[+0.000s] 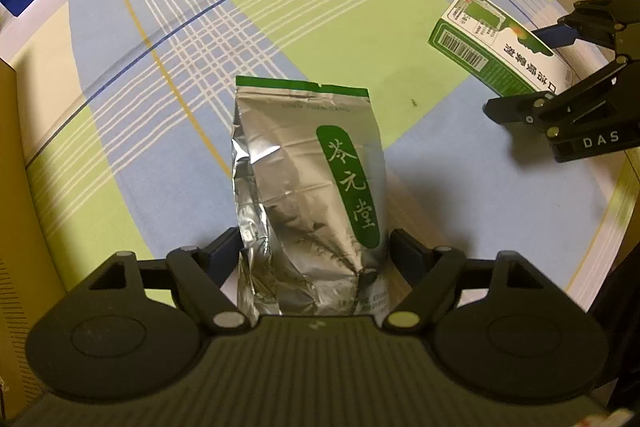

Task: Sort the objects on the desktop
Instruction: 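Carry the tea bag and green box over the cardboard box with both grippers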

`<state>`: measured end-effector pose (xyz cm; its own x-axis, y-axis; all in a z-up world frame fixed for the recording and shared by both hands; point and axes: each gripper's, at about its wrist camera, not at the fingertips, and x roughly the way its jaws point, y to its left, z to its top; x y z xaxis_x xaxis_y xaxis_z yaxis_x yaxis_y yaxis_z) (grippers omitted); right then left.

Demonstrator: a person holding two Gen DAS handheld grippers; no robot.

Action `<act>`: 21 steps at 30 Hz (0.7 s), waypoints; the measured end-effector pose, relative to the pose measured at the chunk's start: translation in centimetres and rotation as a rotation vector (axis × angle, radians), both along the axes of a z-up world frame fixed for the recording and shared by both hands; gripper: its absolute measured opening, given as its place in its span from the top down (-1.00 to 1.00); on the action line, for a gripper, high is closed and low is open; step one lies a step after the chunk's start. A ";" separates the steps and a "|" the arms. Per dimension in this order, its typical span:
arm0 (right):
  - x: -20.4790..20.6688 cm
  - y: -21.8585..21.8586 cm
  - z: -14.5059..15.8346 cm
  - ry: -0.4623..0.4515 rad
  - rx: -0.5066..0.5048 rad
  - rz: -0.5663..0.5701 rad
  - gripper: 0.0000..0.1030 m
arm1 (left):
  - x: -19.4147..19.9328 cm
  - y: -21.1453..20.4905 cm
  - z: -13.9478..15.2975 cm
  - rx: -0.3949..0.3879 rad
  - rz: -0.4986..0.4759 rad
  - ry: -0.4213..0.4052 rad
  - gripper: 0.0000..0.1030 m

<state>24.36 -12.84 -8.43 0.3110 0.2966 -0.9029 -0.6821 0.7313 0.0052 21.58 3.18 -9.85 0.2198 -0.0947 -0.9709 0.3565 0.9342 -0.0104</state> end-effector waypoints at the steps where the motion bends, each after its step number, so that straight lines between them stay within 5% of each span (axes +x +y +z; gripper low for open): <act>1: 0.0 0.0 0.1 0.000 0.003 0.001 -0.39 | 0.1 0.0 0.0 0.001 -0.002 -0.001 -0.33; 5: -0.2 0.0 0.5 -0.015 0.001 0.002 -0.04 | 0.1 0.1 0.4 -0.009 -0.014 -0.002 0.00; 21: -2.3 -0.1 3.5 -0.071 0.023 0.017 -0.01 | -1.5 -0.6 2.6 0.002 -0.034 -0.038 0.15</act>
